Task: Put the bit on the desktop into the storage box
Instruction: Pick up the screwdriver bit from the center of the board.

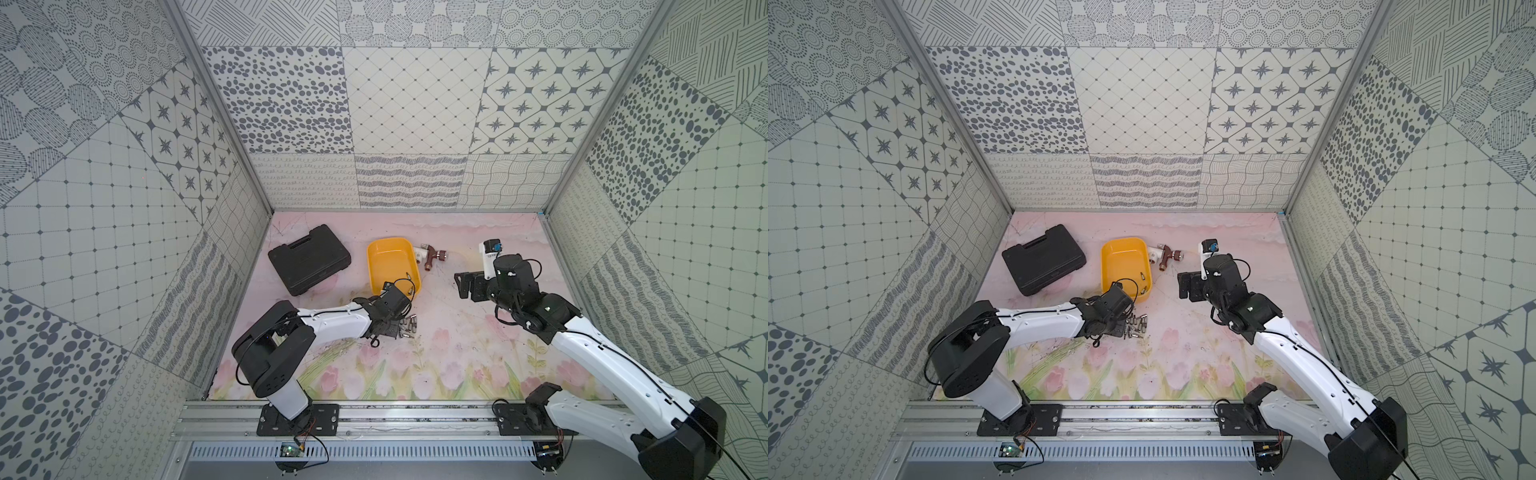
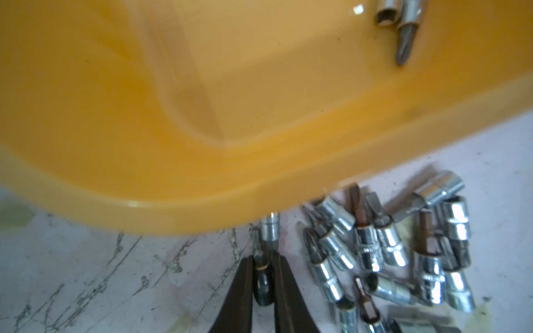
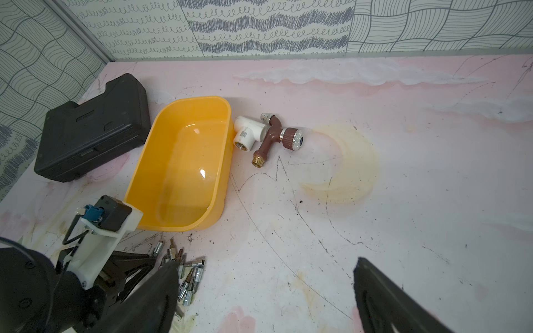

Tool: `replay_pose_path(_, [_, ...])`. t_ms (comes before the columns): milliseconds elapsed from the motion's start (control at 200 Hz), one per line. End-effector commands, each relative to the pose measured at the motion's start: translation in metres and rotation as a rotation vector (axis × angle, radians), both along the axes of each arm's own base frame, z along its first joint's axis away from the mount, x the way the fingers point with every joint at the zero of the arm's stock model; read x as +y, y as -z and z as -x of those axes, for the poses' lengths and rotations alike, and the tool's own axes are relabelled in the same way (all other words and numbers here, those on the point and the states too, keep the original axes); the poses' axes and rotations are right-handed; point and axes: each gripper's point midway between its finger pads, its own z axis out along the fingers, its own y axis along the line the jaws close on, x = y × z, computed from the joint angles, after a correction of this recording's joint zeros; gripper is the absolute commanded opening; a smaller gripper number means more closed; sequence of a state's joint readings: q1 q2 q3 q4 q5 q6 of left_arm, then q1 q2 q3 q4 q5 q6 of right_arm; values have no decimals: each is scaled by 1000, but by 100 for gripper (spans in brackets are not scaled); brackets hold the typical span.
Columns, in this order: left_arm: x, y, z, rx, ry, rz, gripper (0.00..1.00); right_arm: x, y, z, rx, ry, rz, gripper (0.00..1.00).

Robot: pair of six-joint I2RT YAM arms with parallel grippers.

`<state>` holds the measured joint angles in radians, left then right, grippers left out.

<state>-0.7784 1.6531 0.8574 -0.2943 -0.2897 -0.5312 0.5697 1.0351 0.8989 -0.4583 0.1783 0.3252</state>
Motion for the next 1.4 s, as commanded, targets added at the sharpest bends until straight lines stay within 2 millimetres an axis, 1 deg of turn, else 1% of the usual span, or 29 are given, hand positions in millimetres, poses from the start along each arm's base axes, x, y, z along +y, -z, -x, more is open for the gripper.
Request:
replay_pose_path(0, [7, 4, 16, 60, -3, -19, 13, -2, -3, -4, -27, 18, -10, 96])
replay_pose_path(300, [7, -6, 15, 36, -4, -3, 13, -3, -2, -3, -26, 21, -13, 96])
replay_pose_path(555, [7, -7, 16, 33, -4, 6, 13, -4, -2, -3, -27, 23, -15, 97])
replay_pose_path(820, [7, 5, 21, 66, 1, 0, 13, -4, -2, -3, -26, 26, -16, 97])
replay_pose_path(895, [8, 7, 22, 69, -3, -5, 14, -4, -2, -3, -24, 27, -16, 96])
replay_pose_path(1041, [15, 7, 24, 73, -6, -31, 19, -4, -3, -3, -26, 25, -18, 96])
replay_pose_path(1396, [28, 6, 34, 78, -17, -49, 19, -3, -4, -5, -26, 25, -23, 97])
